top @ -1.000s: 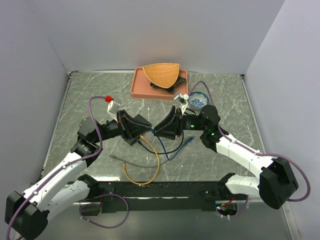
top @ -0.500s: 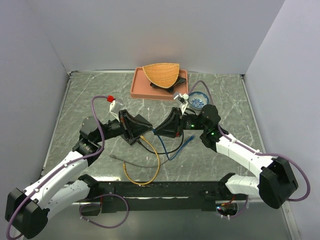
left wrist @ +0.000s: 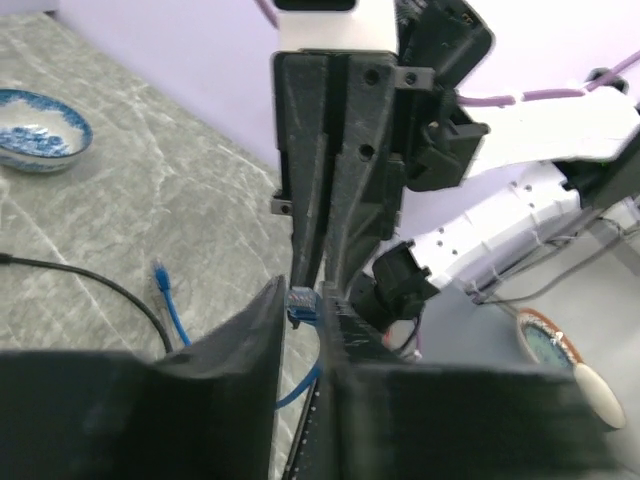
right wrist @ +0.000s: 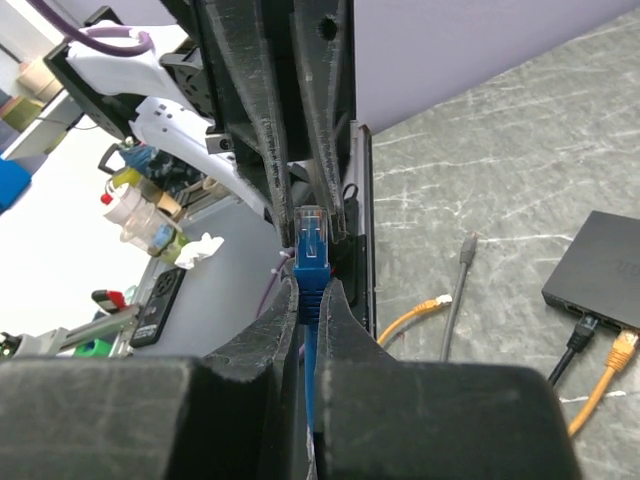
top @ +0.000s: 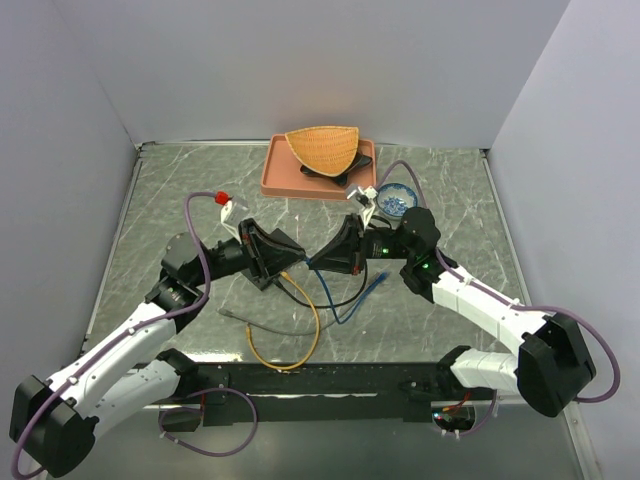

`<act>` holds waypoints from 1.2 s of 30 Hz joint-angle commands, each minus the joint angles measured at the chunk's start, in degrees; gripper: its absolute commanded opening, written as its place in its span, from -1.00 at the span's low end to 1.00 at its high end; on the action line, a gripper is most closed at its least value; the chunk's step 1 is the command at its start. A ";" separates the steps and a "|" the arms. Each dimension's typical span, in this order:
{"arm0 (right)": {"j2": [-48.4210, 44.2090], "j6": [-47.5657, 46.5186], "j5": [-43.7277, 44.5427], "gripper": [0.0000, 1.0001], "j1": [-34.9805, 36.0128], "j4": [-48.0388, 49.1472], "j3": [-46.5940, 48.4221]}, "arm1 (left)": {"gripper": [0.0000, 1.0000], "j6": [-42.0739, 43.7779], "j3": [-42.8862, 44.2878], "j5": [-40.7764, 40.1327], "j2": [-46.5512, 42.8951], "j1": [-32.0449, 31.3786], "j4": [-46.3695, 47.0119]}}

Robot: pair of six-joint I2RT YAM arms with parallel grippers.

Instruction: Insert the plug into the switch port

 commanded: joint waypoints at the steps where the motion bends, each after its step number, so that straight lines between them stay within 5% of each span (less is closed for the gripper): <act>1: -3.12 -5.03 1.72 -1.00 0.02 -6.24 3.40 | -0.20 1.78 1.69 -6.47 -1.44 -0.27 -1.38; 2: -3.99 -5.84 2.16 -1.00 -0.07 -7.48 3.66 | 0.13 2.05 1.78 -7.62 -2.05 -0.27 -2.00; 5: -5.84 -9.00 4.53 -1.00 -0.07 -12.14 3.66 | 0.60 2.40 1.69 -11.31 -3.54 -0.27 -3.67; 10: -7.69 -14.89 8.66 -1.00 0.02 -20.23 4.80 | 0.94 3.01 0.72 -17.02 -7.23 -0.27 -6.12; 17: -11.20 -21.13 18.14 -1.00 -0.07 -29.46 5.59 | 0.99 3.19 -0.68 -28.97 -11.72 -0.27 -11.21; 26: -9.72 -25.26 33.97 -1.00 0.46 -38.60 5.60 | 0.93 -2.34 2.30 -55.16 -9.71 -0.18 -25.99; 36: -1.20 -27.37 45.84 -1.00 3.62 -41.68 7.26 | 0.93 -2.08 7.92 -56.94 4.08 0.34 -31.97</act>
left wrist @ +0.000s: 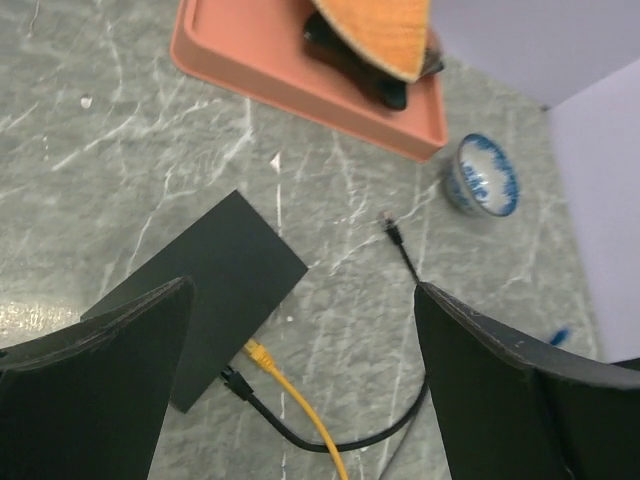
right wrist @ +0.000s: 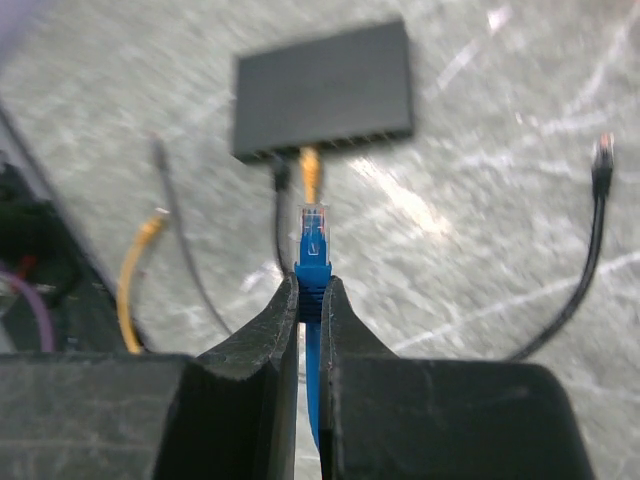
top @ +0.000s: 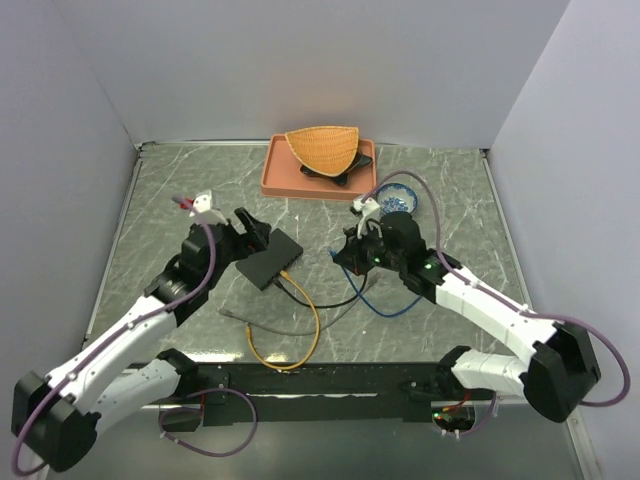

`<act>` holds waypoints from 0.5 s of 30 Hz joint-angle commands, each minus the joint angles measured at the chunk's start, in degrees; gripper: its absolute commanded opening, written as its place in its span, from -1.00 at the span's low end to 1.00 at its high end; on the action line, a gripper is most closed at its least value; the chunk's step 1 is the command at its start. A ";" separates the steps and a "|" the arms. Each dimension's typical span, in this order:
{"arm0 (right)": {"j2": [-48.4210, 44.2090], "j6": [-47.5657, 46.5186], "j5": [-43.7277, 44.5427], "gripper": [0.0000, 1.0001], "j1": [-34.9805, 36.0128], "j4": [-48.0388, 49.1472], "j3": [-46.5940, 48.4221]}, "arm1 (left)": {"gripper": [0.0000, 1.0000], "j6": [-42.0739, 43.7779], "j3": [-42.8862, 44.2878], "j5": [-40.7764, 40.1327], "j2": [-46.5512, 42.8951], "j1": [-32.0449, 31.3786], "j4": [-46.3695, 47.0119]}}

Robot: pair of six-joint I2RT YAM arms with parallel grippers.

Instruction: Insert the plug into the switch port

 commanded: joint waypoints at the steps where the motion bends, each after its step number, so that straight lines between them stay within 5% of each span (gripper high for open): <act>1: 4.51 -2.35 8.07 -1.00 1.94 -1.82 5.10 | 0.92 0.52 5.63 0.12 7.71 0.84 -2.14; 15: 18.67 -3.93 13.61 -1.00 6.07 -4.02 10.73 | 0.93 4.04 9.68 23.68 29.88 12.97 6.63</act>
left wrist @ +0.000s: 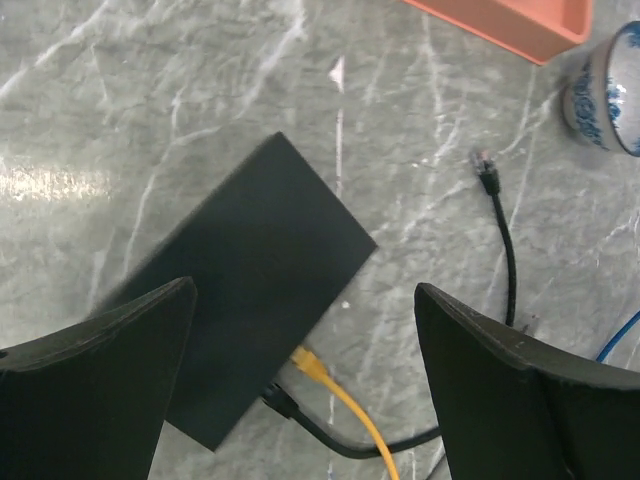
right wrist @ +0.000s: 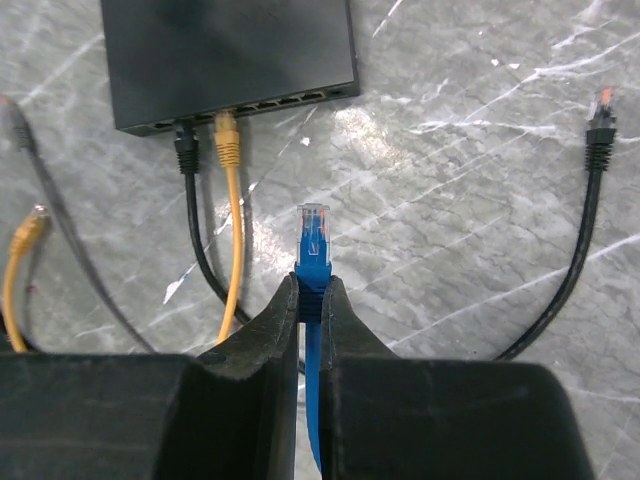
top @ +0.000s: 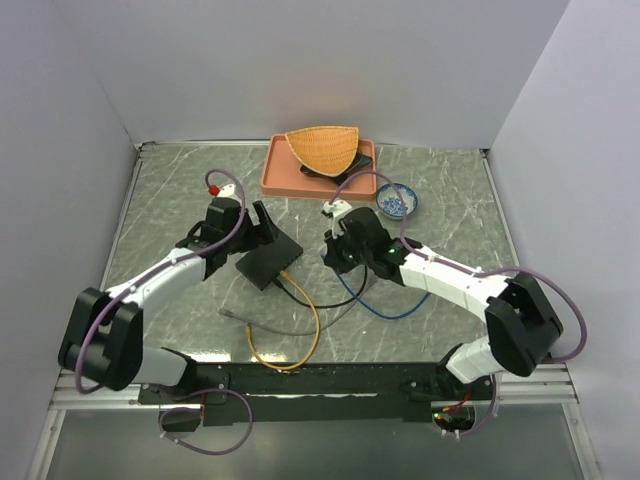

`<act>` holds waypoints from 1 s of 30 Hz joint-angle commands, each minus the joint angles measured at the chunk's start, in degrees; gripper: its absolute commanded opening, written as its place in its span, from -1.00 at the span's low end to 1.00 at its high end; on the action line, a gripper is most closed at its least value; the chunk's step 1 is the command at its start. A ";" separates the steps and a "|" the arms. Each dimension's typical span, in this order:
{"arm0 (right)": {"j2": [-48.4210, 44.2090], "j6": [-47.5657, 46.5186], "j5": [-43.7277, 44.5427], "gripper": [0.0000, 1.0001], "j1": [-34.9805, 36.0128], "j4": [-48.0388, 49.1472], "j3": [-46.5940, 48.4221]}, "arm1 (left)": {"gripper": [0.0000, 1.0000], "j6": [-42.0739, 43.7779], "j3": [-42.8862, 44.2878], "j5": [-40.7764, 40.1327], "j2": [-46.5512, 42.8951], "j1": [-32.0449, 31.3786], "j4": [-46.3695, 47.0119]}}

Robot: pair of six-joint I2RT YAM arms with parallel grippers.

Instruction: Insert the plug into the switch port

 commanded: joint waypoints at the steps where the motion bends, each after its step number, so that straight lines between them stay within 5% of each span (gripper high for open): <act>1: 2.43 -1.46 4.31 -1.00 2.53 0.18 3.34 | 0.92 2.77 1.18 13.42 4.70 5.48 7.85; 8: 6.57 -1.73 5.37 -1.00 3.33 0.62 4.84 | 0.93 2.42 0.90 25.24 11.48 15.94 13.66; 22: 13.51 -1.55 5.54 -1.00 4.99 1.68 7.82 | 0.97 4.10 8.91 34.20 25.37 18.67 15.41; 30: 22.90 -3.92 19.08 -1.00 10.62 -0.61 14.41 | 0.95 4.97 10.14 38.60 29.24 18.76 14.98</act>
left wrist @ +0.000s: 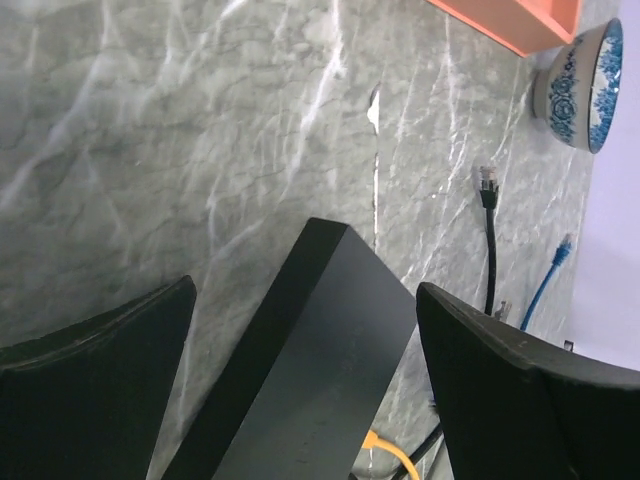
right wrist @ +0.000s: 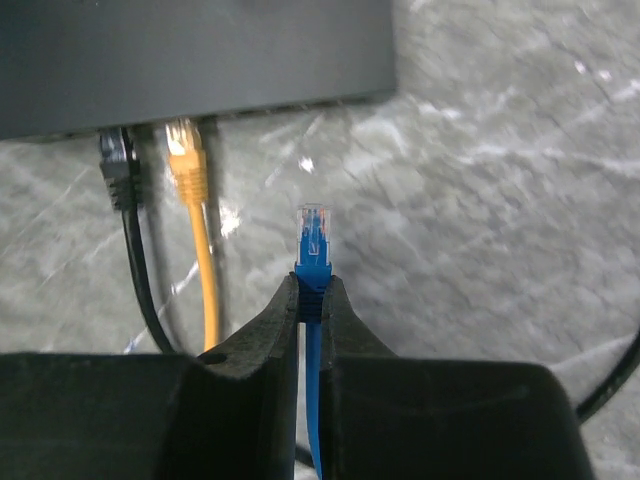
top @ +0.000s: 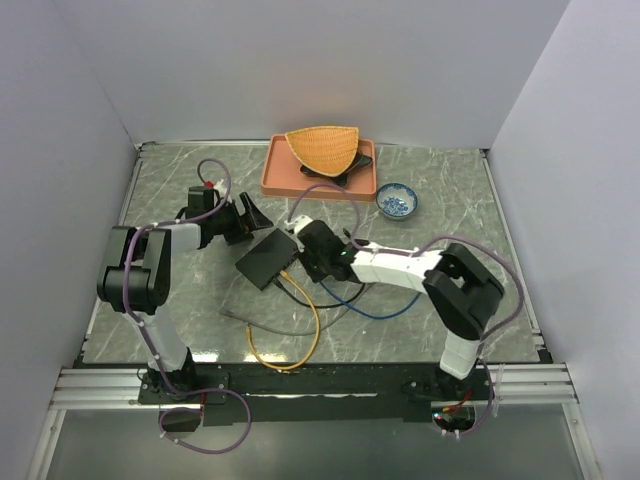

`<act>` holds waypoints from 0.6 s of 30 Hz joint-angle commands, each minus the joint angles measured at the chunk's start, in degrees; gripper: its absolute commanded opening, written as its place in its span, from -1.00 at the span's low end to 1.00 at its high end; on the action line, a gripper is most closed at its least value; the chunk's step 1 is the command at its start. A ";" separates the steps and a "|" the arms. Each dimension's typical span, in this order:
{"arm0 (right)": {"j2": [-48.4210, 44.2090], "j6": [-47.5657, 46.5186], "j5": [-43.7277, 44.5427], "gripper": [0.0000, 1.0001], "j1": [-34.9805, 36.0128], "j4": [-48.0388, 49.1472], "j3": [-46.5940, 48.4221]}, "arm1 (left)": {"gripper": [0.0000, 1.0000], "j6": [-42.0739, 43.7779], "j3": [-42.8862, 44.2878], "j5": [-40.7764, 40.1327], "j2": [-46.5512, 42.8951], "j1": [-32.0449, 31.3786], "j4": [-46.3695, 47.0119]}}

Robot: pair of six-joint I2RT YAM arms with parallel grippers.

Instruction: Insert the plug into the switch port

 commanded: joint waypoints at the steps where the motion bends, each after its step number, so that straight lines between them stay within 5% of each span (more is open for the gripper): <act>1: 4.60 -2.28 7.93 -1.00 2.47 -0.24 5.45 | 0.94 1.39 2.19 4.44 1.18 0.03 0.99; 18: 8.74 -1.41 8.47 -1.00 4.67 4.42 4.23 | 0.86 1.30 -0.54 6.82 2.50 0.03 2.22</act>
